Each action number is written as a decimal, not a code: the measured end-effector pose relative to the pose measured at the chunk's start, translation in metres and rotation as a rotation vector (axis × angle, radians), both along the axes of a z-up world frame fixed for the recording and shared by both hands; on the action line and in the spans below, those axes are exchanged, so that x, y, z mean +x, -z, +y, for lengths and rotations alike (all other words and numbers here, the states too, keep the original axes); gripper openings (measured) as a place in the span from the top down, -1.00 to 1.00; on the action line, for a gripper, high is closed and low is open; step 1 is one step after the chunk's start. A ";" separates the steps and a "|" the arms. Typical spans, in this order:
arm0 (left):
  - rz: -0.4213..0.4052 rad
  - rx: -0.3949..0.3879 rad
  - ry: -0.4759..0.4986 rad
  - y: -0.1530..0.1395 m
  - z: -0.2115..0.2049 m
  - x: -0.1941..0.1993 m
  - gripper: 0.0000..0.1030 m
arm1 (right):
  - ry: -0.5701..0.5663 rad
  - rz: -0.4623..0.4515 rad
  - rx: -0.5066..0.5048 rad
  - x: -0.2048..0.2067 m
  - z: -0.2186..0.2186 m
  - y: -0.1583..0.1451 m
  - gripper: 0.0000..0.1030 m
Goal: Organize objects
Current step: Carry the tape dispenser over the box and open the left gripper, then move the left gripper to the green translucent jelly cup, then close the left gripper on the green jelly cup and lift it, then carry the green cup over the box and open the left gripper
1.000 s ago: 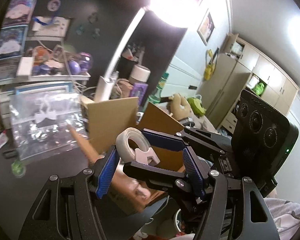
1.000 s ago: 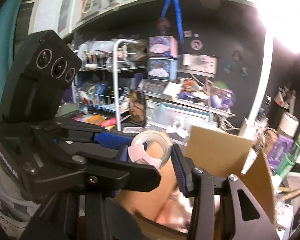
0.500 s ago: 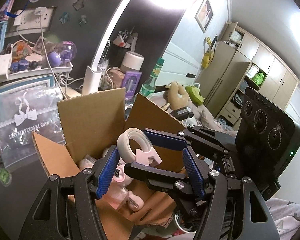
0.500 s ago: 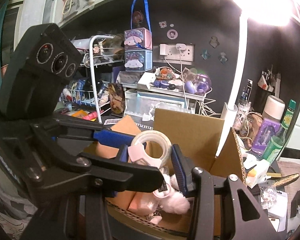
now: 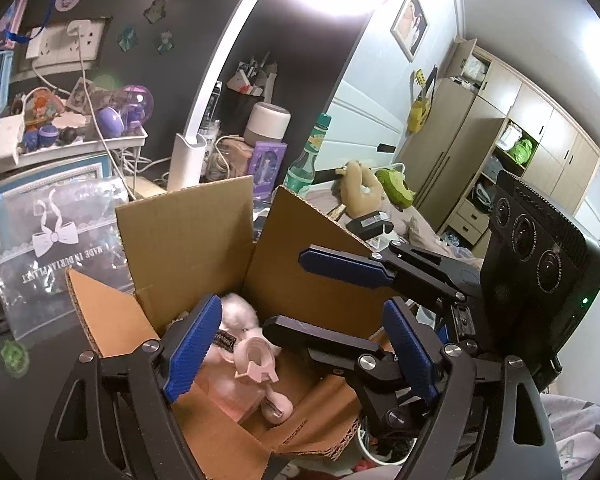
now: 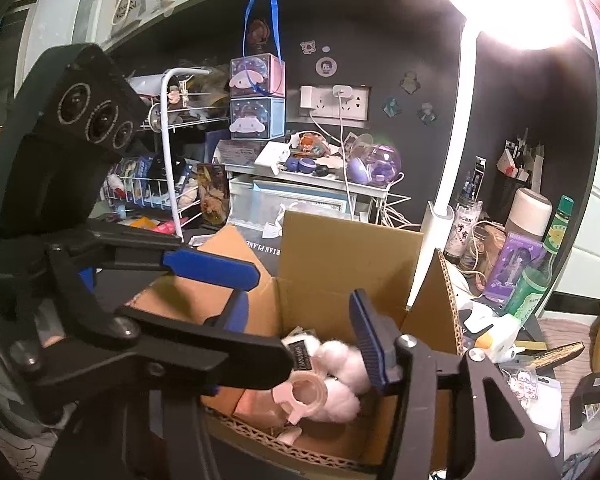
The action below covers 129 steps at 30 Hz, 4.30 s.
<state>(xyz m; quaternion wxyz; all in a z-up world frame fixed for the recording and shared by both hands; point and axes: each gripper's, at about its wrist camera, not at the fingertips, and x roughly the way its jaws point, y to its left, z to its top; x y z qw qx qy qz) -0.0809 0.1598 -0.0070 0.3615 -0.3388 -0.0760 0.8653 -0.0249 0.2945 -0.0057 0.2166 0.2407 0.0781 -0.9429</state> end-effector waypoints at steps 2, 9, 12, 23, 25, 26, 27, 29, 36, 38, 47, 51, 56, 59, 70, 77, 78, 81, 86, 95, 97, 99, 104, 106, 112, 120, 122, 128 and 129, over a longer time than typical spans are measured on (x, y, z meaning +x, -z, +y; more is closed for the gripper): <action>0.003 0.000 -0.002 -0.001 -0.001 0.001 -0.58 | -0.001 0.000 0.000 -0.001 0.001 0.000 0.05; 0.020 0.019 -0.006 -0.006 -0.009 0.009 -0.61 | 0.007 0.003 -0.001 0.001 0.001 -0.002 0.04; 0.032 0.030 -0.015 -0.009 -0.016 0.014 -0.68 | 0.005 0.012 -0.006 0.003 -0.001 -0.005 0.02; 0.091 0.098 -0.139 -0.017 -0.092 0.047 -0.73 | -0.129 0.033 -0.062 0.015 -0.047 -0.021 -0.07; 0.099 0.103 -0.179 -0.015 -0.114 0.056 -0.74 | -0.164 0.031 -0.056 0.017 -0.064 -0.021 -0.07; 0.101 0.104 -0.195 -0.013 -0.122 0.059 -0.76 | -0.179 0.030 -0.052 0.017 -0.072 -0.021 -0.07; 0.105 0.106 -0.222 -0.010 -0.135 0.065 -0.77 | -0.194 0.028 -0.046 0.017 -0.081 -0.021 -0.07; 0.106 0.112 -0.259 -0.005 -0.154 0.071 -0.78 | -0.230 0.019 -0.034 0.017 -0.102 -0.018 -0.07; 0.072 0.142 -0.392 0.024 -0.219 0.092 -0.79 | -0.338 -0.054 0.002 0.008 -0.169 0.002 -0.07; 0.056 0.145 -0.424 0.033 -0.234 0.096 -0.79 | -0.367 -0.089 0.005 0.002 -0.187 0.012 -0.07; -0.063 0.177 -0.527 0.084 -0.278 0.085 -0.79 | -0.339 -0.234 0.063 -0.049 -0.242 0.072 -0.07; -0.097 0.186 -0.527 0.099 -0.286 0.074 -0.79 | -0.285 -0.292 0.068 -0.083 -0.247 0.097 -0.07; -0.128 0.185 -0.530 0.111 -0.291 0.060 -0.79 | -0.218 -0.301 0.105 -0.120 -0.254 0.121 -0.07; -0.145 0.181 -0.531 0.116 -0.294 0.054 -0.79 | -0.180 -0.292 0.135 -0.137 -0.258 0.129 -0.07; -0.170 0.188 -0.543 0.123 -0.302 0.041 -0.79 | -0.140 -0.313 0.173 -0.172 -0.266 0.149 0.21; -0.170 0.188 -0.535 0.122 -0.299 0.040 -0.79 | -0.141 -0.306 0.196 -0.171 -0.268 0.149 0.39; -0.169 0.192 -0.533 0.122 -0.299 0.041 -0.79 | -0.149 -0.310 0.193 -0.169 -0.268 0.149 0.39; -0.167 0.196 -0.536 0.120 -0.299 0.043 -0.79 | -0.176 -0.317 0.176 -0.163 -0.268 0.147 0.40; -0.160 0.200 -0.530 0.116 -0.296 0.047 -0.79 | -0.226 -0.313 0.160 -0.145 -0.268 0.137 0.57; -0.144 0.210 -0.521 0.108 -0.290 0.059 -0.79 | -0.316 -0.305 0.131 -0.105 -0.268 0.124 0.57; -0.136 0.221 -0.511 0.104 -0.288 0.062 -0.79 | -0.336 -0.281 0.126 -0.094 -0.268 0.115 0.57; -0.126 0.236 -0.496 0.099 -0.285 0.064 -0.79 | -0.359 -0.248 0.123 -0.081 -0.269 0.104 0.57; -0.108 0.251 -0.460 0.087 -0.275 0.068 -0.79 | -0.404 -0.185 0.098 -0.053 -0.265 0.075 0.57; -0.096 0.266 -0.447 0.082 -0.271 0.070 -0.79 | -0.416 -0.160 0.079 -0.043 -0.263 0.063 0.57; -0.054 0.299 -0.403 0.062 -0.259 0.077 -0.79 | -0.437 -0.092 0.042 -0.018 -0.253 0.036 0.57; -0.013 0.323 -0.315 0.035 -0.229 0.079 -0.42 | -0.425 -0.018 0.005 0.005 -0.225 0.009 0.57; -0.002 0.313 -0.302 0.029 -0.218 0.077 -0.41 | -0.412 -0.005 -0.002 0.009 -0.215 0.004 0.58; 0.005 0.300 -0.243 0.017 -0.185 0.065 -0.30 | -0.356 0.030 -0.024 0.015 -0.180 -0.006 0.58; 0.004 0.298 -0.233 0.015 -0.179 0.062 -0.30 | -0.346 0.035 -0.027 0.015 -0.174 -0.008 0.58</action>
